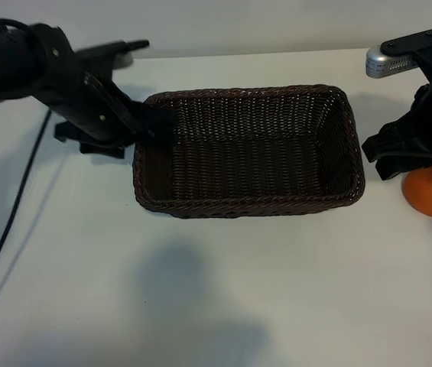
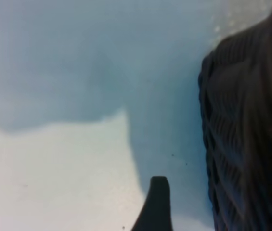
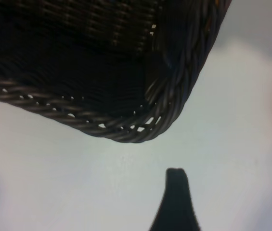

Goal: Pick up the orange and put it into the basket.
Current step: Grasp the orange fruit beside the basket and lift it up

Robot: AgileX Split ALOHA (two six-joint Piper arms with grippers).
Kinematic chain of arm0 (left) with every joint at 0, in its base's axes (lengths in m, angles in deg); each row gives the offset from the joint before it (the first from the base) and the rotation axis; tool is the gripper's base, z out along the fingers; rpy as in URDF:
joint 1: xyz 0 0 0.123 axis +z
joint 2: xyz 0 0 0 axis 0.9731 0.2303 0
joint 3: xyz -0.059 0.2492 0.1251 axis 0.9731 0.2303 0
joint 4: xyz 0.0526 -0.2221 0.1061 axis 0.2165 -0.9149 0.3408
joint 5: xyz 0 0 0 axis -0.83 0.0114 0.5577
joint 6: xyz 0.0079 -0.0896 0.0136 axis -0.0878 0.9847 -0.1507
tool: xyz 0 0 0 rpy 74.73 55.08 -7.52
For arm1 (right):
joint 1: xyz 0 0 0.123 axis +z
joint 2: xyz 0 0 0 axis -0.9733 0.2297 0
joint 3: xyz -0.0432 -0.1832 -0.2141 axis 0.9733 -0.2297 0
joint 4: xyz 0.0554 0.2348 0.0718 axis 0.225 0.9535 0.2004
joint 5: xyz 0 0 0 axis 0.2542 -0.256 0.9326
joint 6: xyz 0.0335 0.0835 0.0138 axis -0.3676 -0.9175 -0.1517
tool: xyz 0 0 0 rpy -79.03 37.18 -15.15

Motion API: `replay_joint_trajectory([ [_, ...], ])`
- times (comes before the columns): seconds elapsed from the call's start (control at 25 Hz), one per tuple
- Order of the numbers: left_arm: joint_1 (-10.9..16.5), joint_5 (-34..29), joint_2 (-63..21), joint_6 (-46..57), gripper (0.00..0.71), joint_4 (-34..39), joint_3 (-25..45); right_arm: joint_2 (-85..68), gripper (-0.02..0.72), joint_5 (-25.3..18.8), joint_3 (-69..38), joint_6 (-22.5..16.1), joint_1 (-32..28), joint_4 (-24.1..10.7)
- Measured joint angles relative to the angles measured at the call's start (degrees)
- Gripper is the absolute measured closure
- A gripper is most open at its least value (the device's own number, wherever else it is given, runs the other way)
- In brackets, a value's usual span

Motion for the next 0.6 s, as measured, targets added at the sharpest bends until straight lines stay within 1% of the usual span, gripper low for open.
replay_joint_trajectory([
  [0.24, 0.00, -0.56, -3.00, 0.76, 0.047, 0.74, -0.33, 0.00, 0.168, 0.00, 0.00, 0.00, 0.00, 0.00],
  [0.44, 0.00, -4.04, -3.06, 0.82, 0.050, 0.81, -3.27, 0.00, 0.168, -0.05, 0.00, 0.00, 0.00, 0.00],
  [0.6, 0.00, -7.68, -3.55, 0.82, 0.058, 3.10, -6.58, 0.00, 0.168, -0.30, 0.00, 0.00, 0.00, 0.00],
])
